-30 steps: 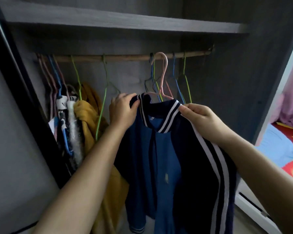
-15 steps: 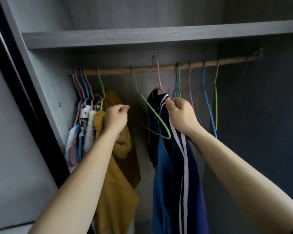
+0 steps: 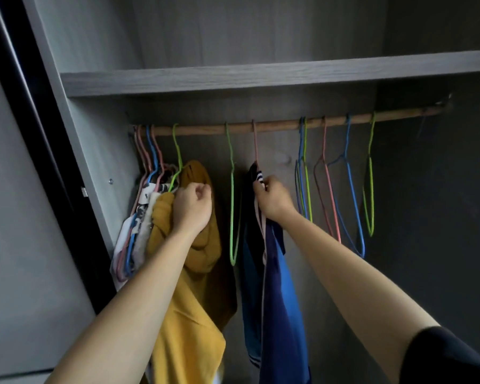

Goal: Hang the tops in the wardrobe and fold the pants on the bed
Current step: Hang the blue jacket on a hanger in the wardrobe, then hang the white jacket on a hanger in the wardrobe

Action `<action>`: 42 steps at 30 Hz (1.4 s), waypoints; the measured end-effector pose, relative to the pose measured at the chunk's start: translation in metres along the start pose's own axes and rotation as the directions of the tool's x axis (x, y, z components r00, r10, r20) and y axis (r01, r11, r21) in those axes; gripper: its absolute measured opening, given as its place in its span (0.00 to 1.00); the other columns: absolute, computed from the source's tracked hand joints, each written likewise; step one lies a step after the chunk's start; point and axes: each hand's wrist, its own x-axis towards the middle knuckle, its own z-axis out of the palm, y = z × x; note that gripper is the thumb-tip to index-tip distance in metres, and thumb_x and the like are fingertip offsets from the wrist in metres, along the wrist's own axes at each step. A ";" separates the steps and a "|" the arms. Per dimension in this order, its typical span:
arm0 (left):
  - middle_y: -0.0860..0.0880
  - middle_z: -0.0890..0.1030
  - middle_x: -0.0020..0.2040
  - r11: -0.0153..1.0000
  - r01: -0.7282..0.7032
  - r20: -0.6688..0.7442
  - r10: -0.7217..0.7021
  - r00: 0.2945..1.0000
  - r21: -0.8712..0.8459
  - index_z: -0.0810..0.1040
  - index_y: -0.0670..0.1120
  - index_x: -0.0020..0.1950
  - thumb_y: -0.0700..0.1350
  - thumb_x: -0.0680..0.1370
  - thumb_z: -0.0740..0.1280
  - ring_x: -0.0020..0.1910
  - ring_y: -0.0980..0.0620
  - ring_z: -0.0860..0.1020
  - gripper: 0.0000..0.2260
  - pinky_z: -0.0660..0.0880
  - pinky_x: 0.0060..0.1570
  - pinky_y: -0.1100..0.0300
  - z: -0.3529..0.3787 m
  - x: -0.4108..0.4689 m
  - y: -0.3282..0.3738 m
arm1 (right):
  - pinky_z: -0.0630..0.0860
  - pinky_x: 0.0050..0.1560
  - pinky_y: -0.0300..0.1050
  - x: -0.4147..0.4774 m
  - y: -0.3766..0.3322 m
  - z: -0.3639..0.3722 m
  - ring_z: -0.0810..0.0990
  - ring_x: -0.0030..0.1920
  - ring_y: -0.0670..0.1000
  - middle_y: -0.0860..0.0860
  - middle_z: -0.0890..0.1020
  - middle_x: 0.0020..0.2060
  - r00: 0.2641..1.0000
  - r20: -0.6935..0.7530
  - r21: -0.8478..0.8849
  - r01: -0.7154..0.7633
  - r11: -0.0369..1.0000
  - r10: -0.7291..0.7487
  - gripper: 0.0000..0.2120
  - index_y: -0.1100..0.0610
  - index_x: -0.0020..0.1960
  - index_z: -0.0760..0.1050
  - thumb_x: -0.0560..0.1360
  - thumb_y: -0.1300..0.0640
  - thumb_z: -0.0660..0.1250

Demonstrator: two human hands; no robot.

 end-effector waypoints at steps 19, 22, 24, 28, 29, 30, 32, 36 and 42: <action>0.41 0.76 0.60 0.824 -0.549 -0.072 0.562 0.824 0.141 0.79 0.44 0.62 0.53 0.79 0.61 0.58 0.38 0.73 0.17 0.70 0.58 0.46 0.003 -0.058 0.045 | 0.70 0.43 0.48 -0.129 0.029 -0.097 0.79 0.51 0.59 0.50 0.77 0.53 0.879 -0.380 -0.591 0.009 0.807 -0.288 0.16 0.50 0.61 0.74 0.82 0.42 0.57; 0.43 0.77 0.59 0.717 -0.697 -0.032 0.698 0.716 0.025 0.79 0.44 0.61 0.53 0.79 0.61 0.57 0.41 0.74 0.17 0.70 0.57 0.45 0.033 -0.098 0.068 | 0.74 0.56 0.53 -0.196 0.066 -0.135 0.75 0.61 0.59 0.54 0.74 0.63 0.864 -0.431 -0.696 -0.134 0.705 -0.261 0.20 0.53 0.68 0.72 0.82 0.44 0.59; 0.43 0.77 0.58 0.635 -0.767 -0.009 0.770 0.638 -0.089 0.78 0.44 0.61 0.52 0.79 0.62 0.57 0.40 0.74 0.16 0.70 0.56 0.45 0.059 -0.136 0.085 | 0.68 0.68 0.57 -0.250 0.091 -0.162 0.69 0.70 0.59 0.56 0.68 0.72 0.862 -0.468 -0.751 -0.274 0.601 -0.193 0.22 0.52 0.72 0.69 0.82 0.43 0.58; 0.42 0.75 0.62 0.540 -0.790 0.079 0.836 0.542 -0.293 0.77 0.44 0.63 0.52 0.79 0.62 0.62 0.41 0.72 0.17 0.68 0.60 0.44 0.108 -0.232 0.124 | 0.58 0.75 0.61 -0.369 0.124 -0.217 0.57 0.78 0.61 0.58 0.59 0.78 0.800 -0.599 -0.746 -0.536 0.396 -0.046 0.27 0.52 0.76 0.65 0.81 0.41 0.58; 0.41 0.74 0.64 0.520 -0.785 0.117 0.850 0.513 -0.337 0.76 0.44 0.65 0.52 0.79 0.62 0.65 0.40 0.71 0.18 0.67 0.62 0.43 0.117 -0.258 0.135 | 0.57 0.75 0.62 -0.399 0.128 -0.232 0.55 0.78 0.61 0.59 0.58 0.79 0.767 -0.642 -0.721 -0.595 0.355 -0.020 0.28 0.52 0.77 0.64 0.81 0.41 0.58; 0.40 0.72 0.67 0.501 -0.779 0.164 0.864 0.476 -0.378 0.74 0.44 0.67 0.53 0.79 0.61 0.68 0.40 0.69 0.20 0.65 0.64 0.41 0.124 -0.285 0.148 | 0.56 0.76 0.62 -0.431 0.130 -0.247 0.54 0.79 0.61 0.59 0.57 0.79 0.728 -0.685 -0.690 -0.649 0.320 -0.001 0.29 0.53 0.77 0.63 0.81 0.40 0.59; 0.38 0.66 0.73 0.457 -0.766 0.253 0.889 0.382 -0.452 0.70 0.44 0.71 0.55 0.80 0.58 0.73 0.39 0.63 0.23 0.61 0.68 0.38 0.136 -0.341 0.174 | 0.54 0.76 0.62 -0.494 0.130 -0.275 0.52 0.79 0.62 0.59 0.54 0.79 0.639 -0.769 -0.615 -0.748 0.249 0.020 0.31 0.53 0.78 0.61 0.80 0.40 0.59; 0.39 0.55 0.79 0.328 -0.761 0.283 0.939 0.196 -0.560 0.64 0.46 0.76 0.58 0.80 0.57 0.77 0.39 0.54 0.27 0.56 0.70 0.34 0.150 -0.442 0.231 | 0.50 0.77 0.62 -0.606 0.122 -0.319 0.48 0.80 0.62 0.58 0.49 0.80 0.508 -0.861 -0.499 -0.853 0.152 0.026 0.33 0.52 0.80 0.58 0.80 0.39 0.59; 0.41 0.52 0.80 0.044 -0.665 0.130 0.988 -0.080 -0.745 0.60 0.47 0.78 0.59 0.80 0.55 0.78 0.40 0.52 0.28 0.55 0.70 0.33 0.142 -0.605 0.339 | 0.51 0.76 0.65 -0.776 0.097 -0.354 0.49 0.79 0.63 0.59 0.50 0.80 0.256 -0.967 -0.256 -0.967 0.012 0.014 0.34 0.53 0.80 0.57 0.80 0.39 0.60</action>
